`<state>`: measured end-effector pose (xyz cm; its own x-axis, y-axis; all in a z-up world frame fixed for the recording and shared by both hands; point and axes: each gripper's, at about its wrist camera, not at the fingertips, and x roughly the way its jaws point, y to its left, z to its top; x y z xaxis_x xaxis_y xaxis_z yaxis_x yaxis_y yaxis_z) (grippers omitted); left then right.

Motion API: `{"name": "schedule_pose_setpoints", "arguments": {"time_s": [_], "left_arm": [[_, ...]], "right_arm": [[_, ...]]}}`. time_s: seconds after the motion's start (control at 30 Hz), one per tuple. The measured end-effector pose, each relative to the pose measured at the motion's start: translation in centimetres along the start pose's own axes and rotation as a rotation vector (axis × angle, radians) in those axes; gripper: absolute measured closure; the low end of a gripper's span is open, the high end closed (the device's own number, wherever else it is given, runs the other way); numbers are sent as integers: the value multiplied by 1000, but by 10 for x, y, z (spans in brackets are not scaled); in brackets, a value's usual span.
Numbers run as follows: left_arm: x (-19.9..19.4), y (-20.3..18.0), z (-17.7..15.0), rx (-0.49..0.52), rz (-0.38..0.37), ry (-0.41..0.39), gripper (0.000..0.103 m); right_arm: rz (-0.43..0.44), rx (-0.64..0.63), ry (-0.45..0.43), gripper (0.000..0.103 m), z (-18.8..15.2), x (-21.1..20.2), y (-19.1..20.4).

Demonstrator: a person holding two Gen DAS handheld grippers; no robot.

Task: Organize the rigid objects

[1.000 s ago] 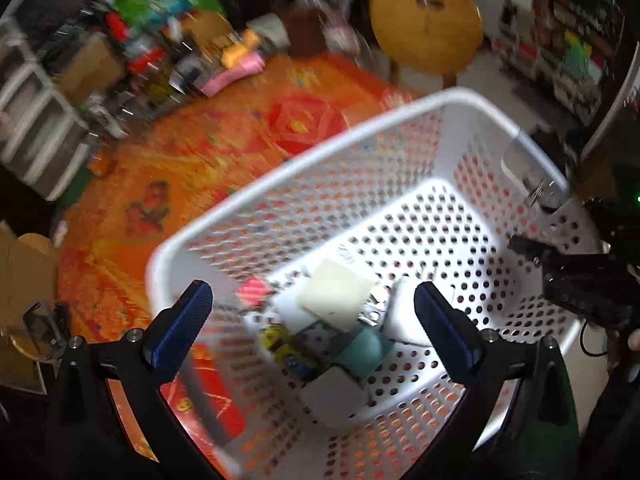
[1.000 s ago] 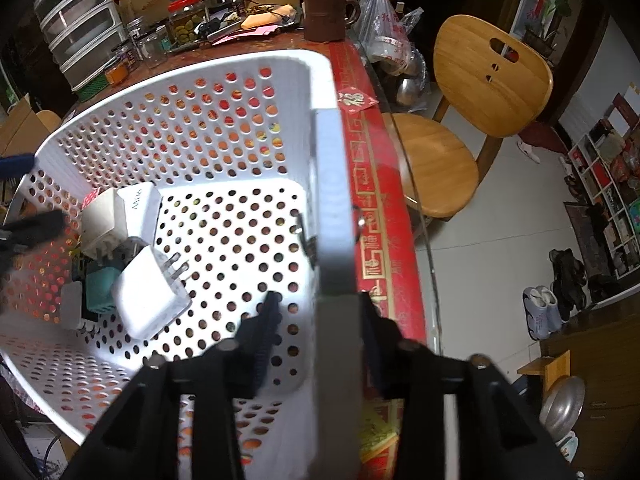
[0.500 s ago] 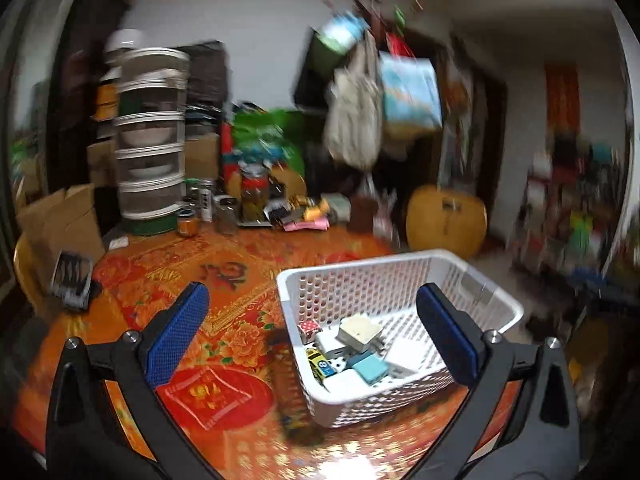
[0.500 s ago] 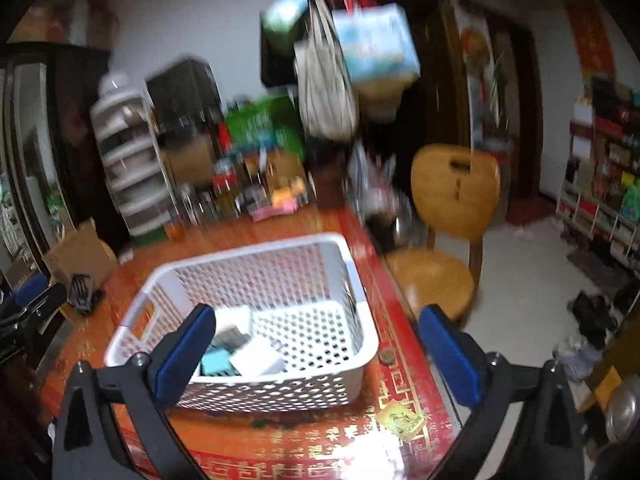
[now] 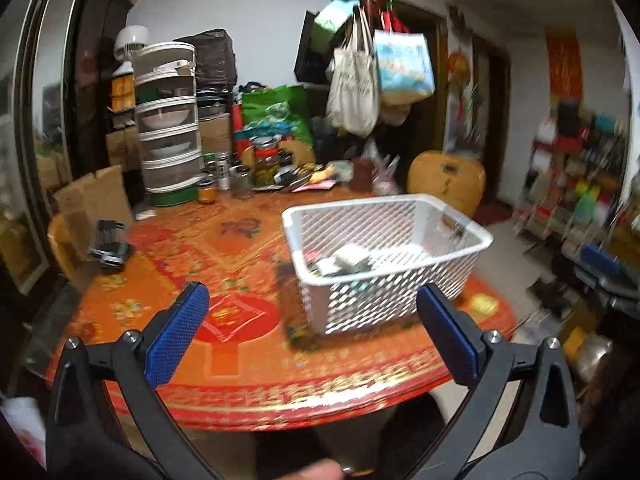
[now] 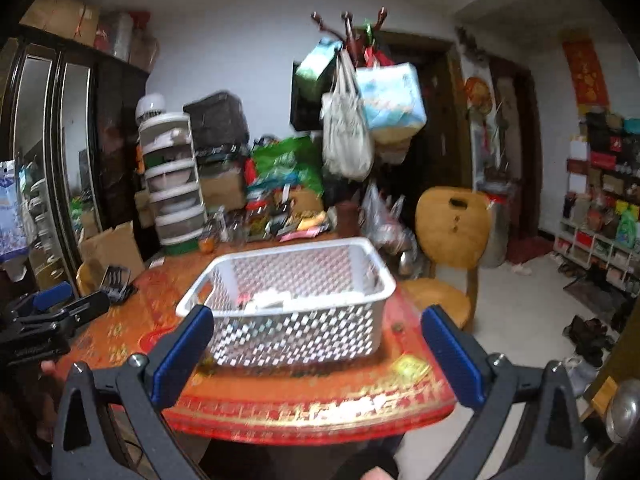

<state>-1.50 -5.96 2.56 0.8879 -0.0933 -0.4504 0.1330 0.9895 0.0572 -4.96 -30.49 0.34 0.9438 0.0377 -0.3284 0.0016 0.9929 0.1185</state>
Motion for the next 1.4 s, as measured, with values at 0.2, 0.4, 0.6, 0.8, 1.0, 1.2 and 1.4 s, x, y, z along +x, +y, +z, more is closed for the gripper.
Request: {"name": "schedule_pose_setpoints", "arguments": {"time_s": [0.2, 0.4, 0.6, 0.8, 1.0, 1.2, 1.4], "left_arm": [[20, -23, -10, 26, -51, 90, 1], [30, -23, -8, -8, -35, 109, 1], [25, -21, 1, -34, -9, 102, 1], [27, -22, 5, -34, -2, 111, 1], [29, -22, 4, -39, 6, 112, 1], [33, -26, 4, -58, 23, 122, 1], [35, -30, 5, -61, 28, 124, 1]], "right_arm": [[-35, -15, 75, 0, -16, 24, 10], [-13, -39, 117, 0, -18, 32, 17], [-16, -39, 146, 0, -17, 32, 16], [-12, -38, 166, 0, -17, 35, 14], [-8, -46, 179, 0, -18, 37, 16], [1, -47, 183, 0, -18, 37, 17], [4, -49, 186, 0, -18, 39, 16]]}}
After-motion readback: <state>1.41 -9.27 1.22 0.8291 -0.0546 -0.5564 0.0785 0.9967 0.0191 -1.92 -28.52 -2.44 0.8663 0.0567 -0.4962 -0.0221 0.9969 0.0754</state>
